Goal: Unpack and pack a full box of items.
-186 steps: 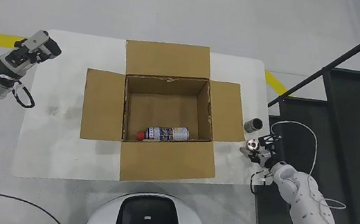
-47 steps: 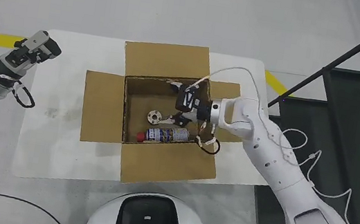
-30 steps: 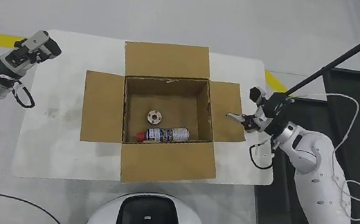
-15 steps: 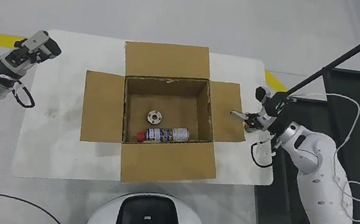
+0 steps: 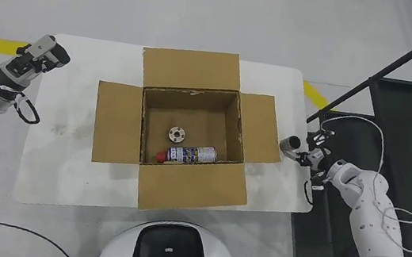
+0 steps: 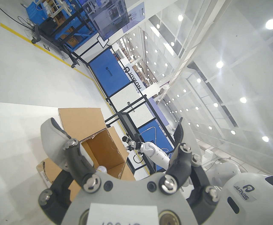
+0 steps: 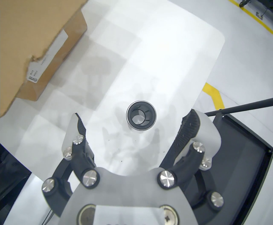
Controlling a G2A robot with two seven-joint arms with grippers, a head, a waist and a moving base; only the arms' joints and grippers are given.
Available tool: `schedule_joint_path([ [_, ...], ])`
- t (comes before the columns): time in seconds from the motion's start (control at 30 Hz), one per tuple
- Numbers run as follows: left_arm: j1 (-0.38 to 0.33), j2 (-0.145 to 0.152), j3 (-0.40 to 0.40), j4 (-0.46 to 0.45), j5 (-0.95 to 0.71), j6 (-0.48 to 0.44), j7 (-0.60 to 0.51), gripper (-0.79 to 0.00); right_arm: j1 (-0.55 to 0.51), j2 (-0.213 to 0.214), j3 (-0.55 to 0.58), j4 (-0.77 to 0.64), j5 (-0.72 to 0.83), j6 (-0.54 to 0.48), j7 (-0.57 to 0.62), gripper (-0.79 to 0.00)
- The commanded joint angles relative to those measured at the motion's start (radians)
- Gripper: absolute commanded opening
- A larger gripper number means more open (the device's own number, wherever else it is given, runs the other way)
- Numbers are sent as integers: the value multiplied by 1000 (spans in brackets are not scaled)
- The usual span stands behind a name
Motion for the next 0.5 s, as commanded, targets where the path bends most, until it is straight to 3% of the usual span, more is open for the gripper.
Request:
schedule_joint_path([
  [0.0, 0, 0, 0, 0, 0, 0, 0, 0, 35, -7, -34, 49, -8, 13, -12, 0],
  [0.2, 0, 0, 0, 0, 0, 0, 0, 0, 134, -29, -108, 183, -15, 67, -46, 0],
  [0.47, 0, 0, 0, 0, 0, 0, 0, 0, 226, -49, -172, 331, -7, 52, -60, -18],
])
